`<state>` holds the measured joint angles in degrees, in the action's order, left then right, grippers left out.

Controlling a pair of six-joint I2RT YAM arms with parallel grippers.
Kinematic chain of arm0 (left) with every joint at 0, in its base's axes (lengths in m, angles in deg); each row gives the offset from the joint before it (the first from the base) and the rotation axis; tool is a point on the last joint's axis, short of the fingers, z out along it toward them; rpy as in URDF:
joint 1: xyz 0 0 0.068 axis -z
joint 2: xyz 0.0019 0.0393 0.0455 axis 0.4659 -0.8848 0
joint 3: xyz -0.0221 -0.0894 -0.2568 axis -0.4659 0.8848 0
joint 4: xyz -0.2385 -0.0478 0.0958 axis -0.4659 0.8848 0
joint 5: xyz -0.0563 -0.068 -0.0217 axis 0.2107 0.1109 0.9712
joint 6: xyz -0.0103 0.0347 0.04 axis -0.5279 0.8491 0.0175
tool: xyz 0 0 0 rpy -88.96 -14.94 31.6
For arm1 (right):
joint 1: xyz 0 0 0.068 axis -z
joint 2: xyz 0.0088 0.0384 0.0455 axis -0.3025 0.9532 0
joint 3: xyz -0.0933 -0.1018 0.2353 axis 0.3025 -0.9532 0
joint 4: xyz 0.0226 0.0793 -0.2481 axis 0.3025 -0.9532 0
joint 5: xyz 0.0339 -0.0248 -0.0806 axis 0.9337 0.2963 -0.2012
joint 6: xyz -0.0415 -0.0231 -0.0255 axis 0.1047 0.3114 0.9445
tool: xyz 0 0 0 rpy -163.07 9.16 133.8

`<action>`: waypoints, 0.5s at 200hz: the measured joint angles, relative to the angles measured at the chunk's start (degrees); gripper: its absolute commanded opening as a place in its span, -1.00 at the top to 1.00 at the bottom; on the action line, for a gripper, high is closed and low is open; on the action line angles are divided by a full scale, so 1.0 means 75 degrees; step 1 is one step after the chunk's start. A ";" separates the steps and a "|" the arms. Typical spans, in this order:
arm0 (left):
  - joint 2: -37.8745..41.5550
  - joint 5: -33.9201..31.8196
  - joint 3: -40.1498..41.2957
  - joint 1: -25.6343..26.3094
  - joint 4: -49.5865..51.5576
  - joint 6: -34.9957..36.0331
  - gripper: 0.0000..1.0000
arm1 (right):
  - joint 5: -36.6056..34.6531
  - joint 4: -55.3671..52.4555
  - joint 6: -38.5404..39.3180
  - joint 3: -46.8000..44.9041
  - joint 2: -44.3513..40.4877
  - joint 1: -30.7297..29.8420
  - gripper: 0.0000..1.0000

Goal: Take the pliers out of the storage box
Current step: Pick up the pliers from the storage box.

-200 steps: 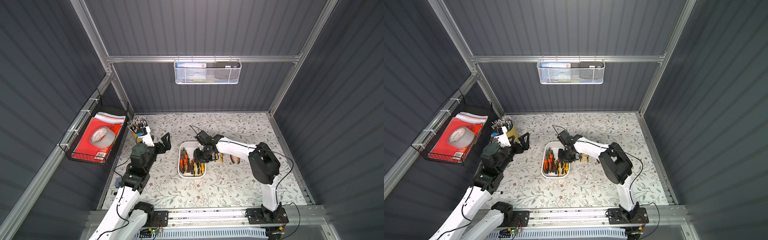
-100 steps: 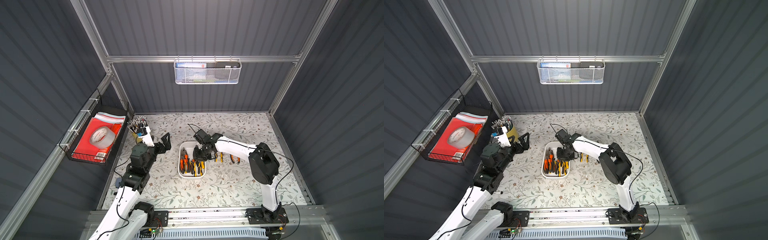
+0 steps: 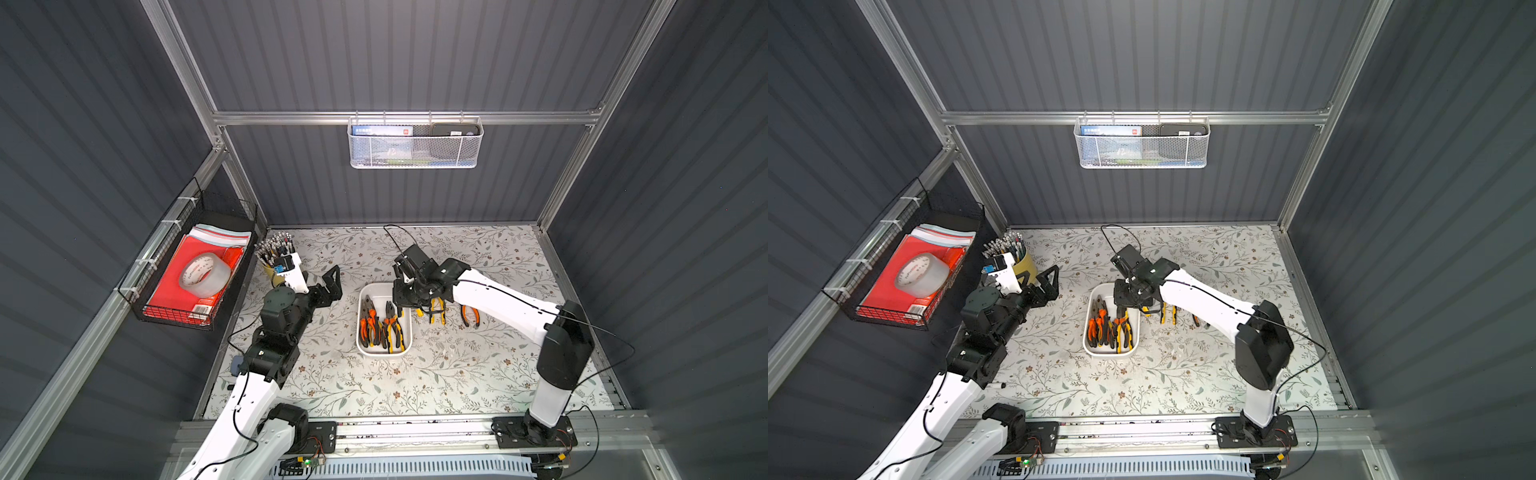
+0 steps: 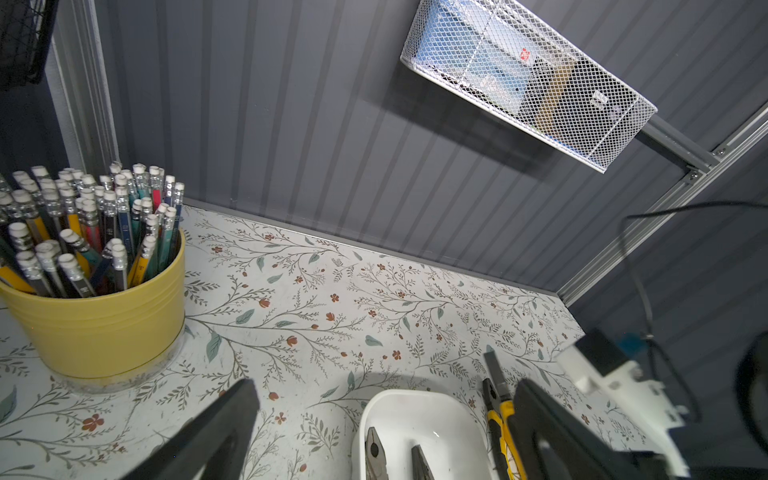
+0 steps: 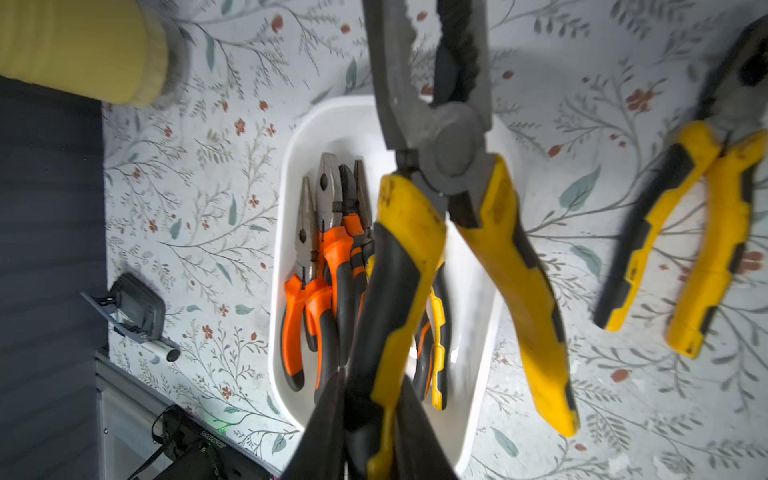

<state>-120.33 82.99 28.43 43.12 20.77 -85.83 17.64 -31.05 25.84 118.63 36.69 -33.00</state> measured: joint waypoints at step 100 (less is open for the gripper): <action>0.0055 0.0000 0.0000 0.0000 0.0000 0.0000 -0.99 | -0.0650 0.0344 -0.1609 -0.3748 -0.2343 -0.1244 1.00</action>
<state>-119.91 82.99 28.43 43.12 20.77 -85.83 12.76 -28.47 13.78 90.52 19.12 -42.34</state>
